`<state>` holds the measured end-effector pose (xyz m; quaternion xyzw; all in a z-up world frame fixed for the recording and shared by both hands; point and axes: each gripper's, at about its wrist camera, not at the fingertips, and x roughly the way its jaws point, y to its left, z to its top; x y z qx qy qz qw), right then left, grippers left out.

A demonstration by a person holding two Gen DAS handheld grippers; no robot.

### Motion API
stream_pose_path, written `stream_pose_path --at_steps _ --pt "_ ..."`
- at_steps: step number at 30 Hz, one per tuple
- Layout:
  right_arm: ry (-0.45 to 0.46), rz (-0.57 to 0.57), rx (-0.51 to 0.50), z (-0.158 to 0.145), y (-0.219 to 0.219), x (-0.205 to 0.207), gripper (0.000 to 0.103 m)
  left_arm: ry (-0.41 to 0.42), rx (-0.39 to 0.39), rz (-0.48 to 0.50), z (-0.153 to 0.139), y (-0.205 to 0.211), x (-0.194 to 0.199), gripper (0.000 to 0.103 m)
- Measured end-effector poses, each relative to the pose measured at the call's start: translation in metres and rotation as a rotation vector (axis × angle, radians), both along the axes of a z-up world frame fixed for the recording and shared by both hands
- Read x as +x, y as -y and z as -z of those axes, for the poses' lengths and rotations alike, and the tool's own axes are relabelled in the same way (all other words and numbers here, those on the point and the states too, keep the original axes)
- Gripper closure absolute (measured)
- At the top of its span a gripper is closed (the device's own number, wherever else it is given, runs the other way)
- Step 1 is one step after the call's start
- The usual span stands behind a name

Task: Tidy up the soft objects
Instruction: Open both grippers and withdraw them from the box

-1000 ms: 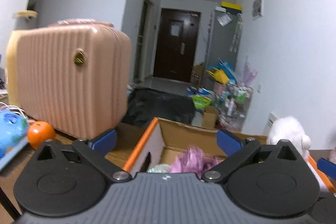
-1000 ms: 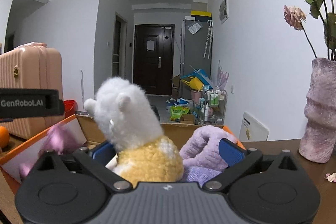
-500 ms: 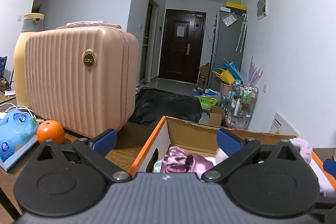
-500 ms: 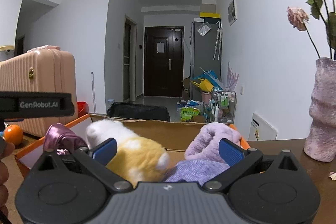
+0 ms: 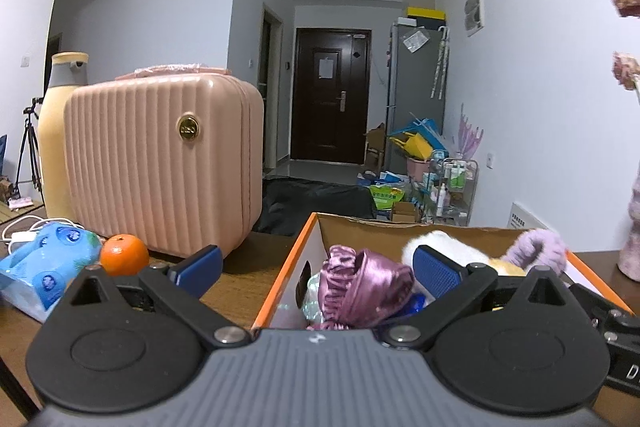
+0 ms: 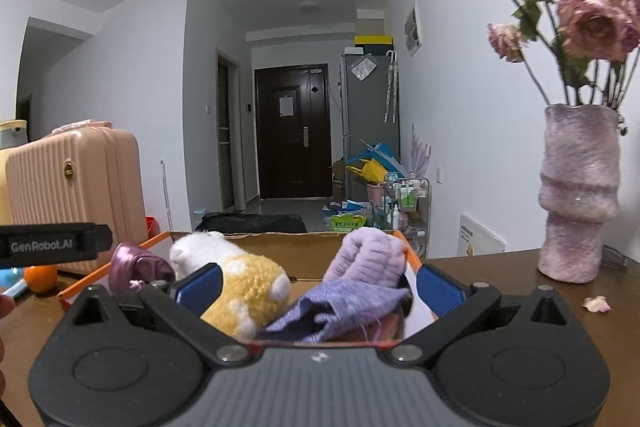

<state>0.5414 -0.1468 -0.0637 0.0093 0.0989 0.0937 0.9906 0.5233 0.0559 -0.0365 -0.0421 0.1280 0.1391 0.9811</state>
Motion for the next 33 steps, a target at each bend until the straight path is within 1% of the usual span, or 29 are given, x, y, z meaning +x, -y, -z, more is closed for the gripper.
stream_pose_path --at_steps 9,16,22,29,33 --pt "0.007 0.033 -0.002 -0.002 0.014 -0.062 0.0 0.019 0.05 0.035 -0.003 0.011 -0.06 0.0" --pt "0.01 0.047 -0.013 -0.006 0.024 -0.119 0.0 0.012 0.039 0.059 -0.006 0.01 -0.112 0.0" --pt "0.026 0.044 -0.047 -0.011 0.029 -0.181 0.0 0.018 0.036 0.099 -0.009 0.011 -0.167 0.0" --pt "0.042 0.053 -0.024 -0.013 0.047 -0.266 0.0 -0.008 0.028 0.145 -0.005 0.014 -0.236 0.0" --pt "0.029 0.039 -0.035 -0.008 0.054 -0.307 0.0 0.013 0.04 0.17 -0.003 0.017 -0.283 0.0"
